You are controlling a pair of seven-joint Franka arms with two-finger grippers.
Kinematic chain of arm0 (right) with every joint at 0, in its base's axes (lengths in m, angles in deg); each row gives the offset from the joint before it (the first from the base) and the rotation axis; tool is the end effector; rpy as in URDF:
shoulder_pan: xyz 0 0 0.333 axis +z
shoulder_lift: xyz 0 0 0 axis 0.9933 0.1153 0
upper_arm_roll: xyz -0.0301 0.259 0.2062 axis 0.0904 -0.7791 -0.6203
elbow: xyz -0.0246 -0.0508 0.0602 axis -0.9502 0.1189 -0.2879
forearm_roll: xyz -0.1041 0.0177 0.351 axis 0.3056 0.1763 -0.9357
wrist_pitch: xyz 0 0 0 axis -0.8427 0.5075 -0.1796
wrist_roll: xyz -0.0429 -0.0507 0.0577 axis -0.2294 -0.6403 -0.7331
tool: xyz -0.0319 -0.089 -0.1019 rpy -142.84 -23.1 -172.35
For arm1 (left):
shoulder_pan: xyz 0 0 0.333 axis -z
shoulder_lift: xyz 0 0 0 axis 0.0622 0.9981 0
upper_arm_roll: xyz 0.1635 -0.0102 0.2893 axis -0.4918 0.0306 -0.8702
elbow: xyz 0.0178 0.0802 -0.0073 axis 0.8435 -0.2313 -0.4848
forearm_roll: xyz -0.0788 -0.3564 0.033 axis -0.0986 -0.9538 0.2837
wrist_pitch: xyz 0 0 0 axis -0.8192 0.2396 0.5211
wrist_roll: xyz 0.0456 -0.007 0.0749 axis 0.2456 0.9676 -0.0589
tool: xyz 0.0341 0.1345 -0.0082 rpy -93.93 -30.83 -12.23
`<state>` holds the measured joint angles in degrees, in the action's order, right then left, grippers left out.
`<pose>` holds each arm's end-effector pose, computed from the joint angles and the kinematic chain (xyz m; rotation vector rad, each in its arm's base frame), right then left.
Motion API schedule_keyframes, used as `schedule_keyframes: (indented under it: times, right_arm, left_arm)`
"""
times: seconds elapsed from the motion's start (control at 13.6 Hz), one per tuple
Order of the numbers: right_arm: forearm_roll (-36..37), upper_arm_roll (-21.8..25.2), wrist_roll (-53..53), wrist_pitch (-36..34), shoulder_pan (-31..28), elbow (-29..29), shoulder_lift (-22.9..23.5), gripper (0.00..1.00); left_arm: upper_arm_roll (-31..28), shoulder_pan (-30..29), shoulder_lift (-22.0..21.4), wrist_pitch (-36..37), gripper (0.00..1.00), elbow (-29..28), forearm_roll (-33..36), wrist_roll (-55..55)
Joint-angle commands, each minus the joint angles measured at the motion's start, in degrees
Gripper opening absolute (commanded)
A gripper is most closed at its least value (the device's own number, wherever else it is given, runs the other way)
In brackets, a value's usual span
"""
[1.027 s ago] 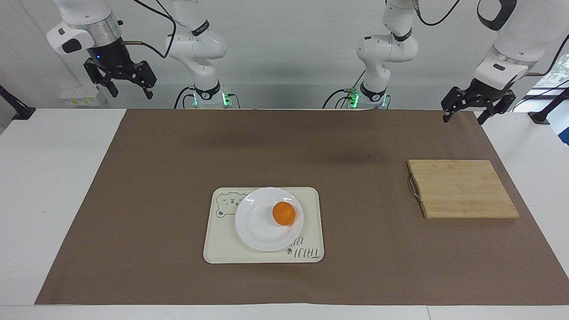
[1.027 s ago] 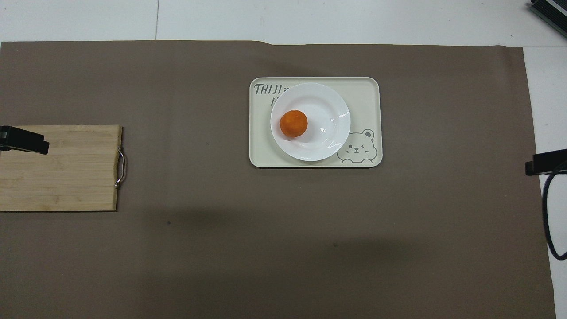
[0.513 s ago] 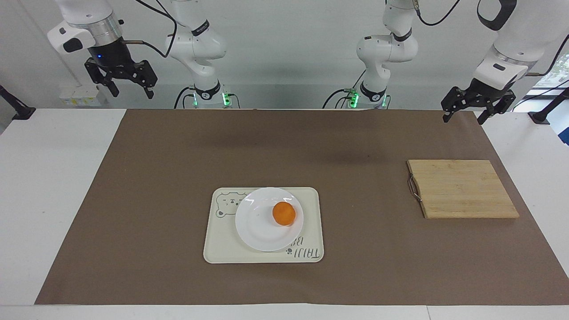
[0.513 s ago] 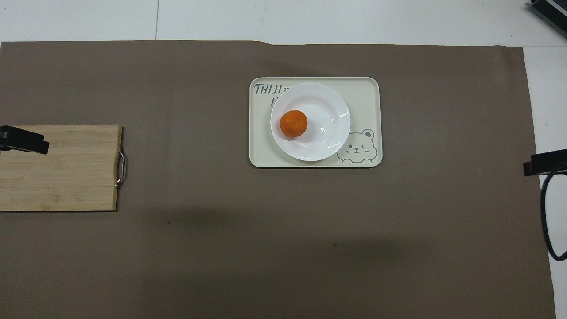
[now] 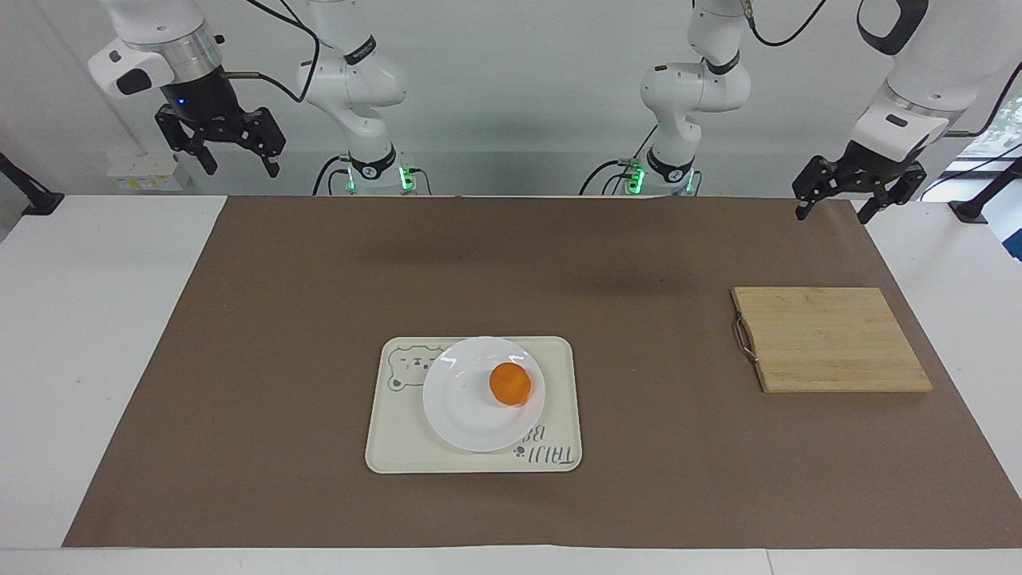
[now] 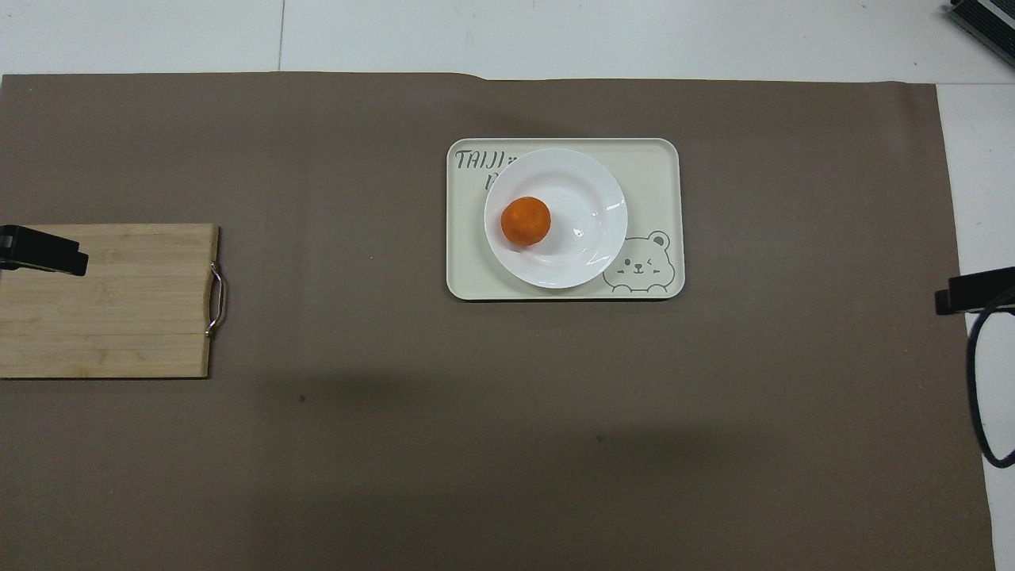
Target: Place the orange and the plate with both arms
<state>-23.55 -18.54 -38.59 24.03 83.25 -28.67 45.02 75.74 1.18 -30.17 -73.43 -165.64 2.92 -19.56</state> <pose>0.4768 -0.0293 0.6532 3.1362 -0.1106 -0.0034 0.5226 -0.0058 0.6225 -3.1258 0.2415 -0.0198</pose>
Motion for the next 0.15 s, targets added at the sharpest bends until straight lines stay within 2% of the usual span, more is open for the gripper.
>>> schedule_keyframes:
  times: [0.0, 0.07]
  right_arm:
    - [-1.34, -0.62, -1.49, -0.43, -1.11, -1.17, -1.36, 1.00]
    - [-1.25, -0.62, -1.49, -0.43, -1.11, -1.17, -1.36, 1.00]
  left_arm:
    - [0.11, -0.52, -0.05, 0.82, 1.00, 0.91, -0.46, 0.89]
    - [0.11, -0.52, -0.05, 0.82, 1.00, 0.91, -0.46, 0.89]
